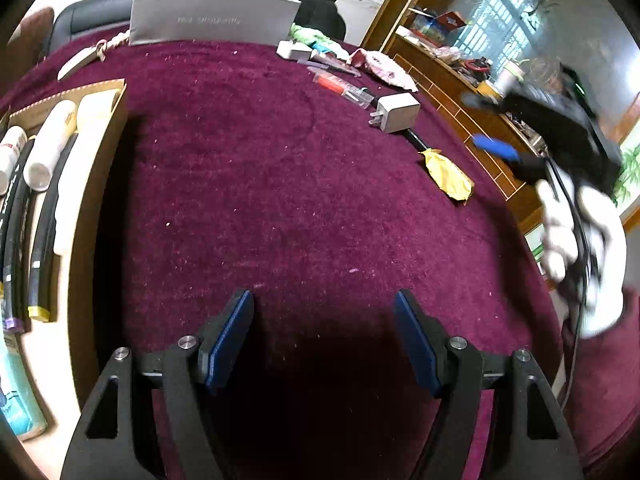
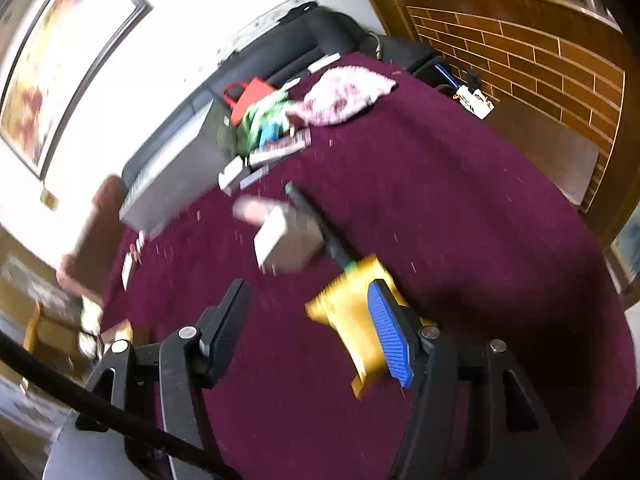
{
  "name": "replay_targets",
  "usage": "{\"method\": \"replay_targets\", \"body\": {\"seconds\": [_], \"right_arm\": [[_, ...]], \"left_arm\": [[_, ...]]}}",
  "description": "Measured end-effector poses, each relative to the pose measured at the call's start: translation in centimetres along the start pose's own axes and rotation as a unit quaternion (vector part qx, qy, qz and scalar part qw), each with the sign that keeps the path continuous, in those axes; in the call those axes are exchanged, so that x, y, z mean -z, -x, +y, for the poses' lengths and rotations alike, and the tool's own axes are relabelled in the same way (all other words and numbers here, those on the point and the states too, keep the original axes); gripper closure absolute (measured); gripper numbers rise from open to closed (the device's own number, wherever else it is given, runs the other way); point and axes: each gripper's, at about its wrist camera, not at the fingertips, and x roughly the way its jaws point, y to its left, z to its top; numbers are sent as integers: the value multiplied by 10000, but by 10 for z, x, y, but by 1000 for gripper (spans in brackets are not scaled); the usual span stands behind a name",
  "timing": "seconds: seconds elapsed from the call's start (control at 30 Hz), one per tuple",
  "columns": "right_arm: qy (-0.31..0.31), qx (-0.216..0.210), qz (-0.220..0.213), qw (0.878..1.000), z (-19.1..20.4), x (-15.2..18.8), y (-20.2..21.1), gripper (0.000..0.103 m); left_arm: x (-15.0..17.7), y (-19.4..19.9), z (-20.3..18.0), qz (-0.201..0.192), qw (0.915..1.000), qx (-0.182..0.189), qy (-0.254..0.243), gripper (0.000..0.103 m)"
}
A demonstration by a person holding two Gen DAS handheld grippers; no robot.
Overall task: Organize objects
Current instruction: 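Grasp the white charger with left while right moves to the yellow packet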
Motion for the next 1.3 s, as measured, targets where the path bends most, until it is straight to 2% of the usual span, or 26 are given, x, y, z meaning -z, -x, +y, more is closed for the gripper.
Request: {"method": "replay_targets", "body": {"seconds": [0.07, 0.13, 0.27, 0.37, 0.47, 0.53, 0.6, 0.67, 0.7, 0.8, 0.83, 0.93, 1.03, 1.2, 1.3], "right_arm": [[-63, -19, -20, 10000, 5, -18, -16, 41], [15, 124, 25, 9999, 11, -36, -38, 41], [111, 279, 278, 9992, 18, -62, -77, 41], [93, 103, 730, 9972, 18, -68, -103, 41], [234, -551, 1529, 9864, 27, -55, -118, 37], [373, -1430, 2270, 9626, 38, -28, -116, 38], [739, -2207, 2736, 9333, 55, 4, -94, 38], [1168, -2269, 2598, 9313, 63, 19, -67, 38], [1284, -2178, 2440, 9362, 63, 24, -53, 37], [1511, -1376, 1542, 9667, 54, 33, -21, 35], [1483, -1121, 1161, 9757, 48, 35, -11, 35], [929, -931, 391, 9905, 25, 32, 5, 35], [469, -630, -213, 9967, -2, 29, 15, 30], [112, -336, -476, 9982, -40, 24, 16, 30], [-220, -463, -452, 9977, -51, 20, 17, 30]], "left_arm": [[7, -1, -5, -171, 9998, 29, -136, 23], [8, -4, -11, -108, 9995, -19, -291, 14], [5, -8, -12, -73, 9994, 92, -322, 7], [2, -8, -9, -94, 9994, 246, -239, 4], [3, -6, -8, -113, 9993, 290, -200, 3], [3, -5, -8, -112, 9993, 298, -195, 3], [3, -3, -7, -119, 9992, 324, -180, 3], [4, -2, -6, -131, 9992, 351, -154, 3], [4, -2, -6, -131, 9992, 349, -153, 2], [4, -2, -8, -104, 9994, 263, -218, 2], [3, -3, -9, -92, 9994, 233, -243, 2], [0, -6, -15, 77, 9992, 50, -388, 3], [-15, -10, -17, 290, 9993, 15, -215, 3], [-58, -17, -23, -248, 9985, -449, -207, 3], [-80, -37, -33, -390, 9965, -613, -412, 3]]}}
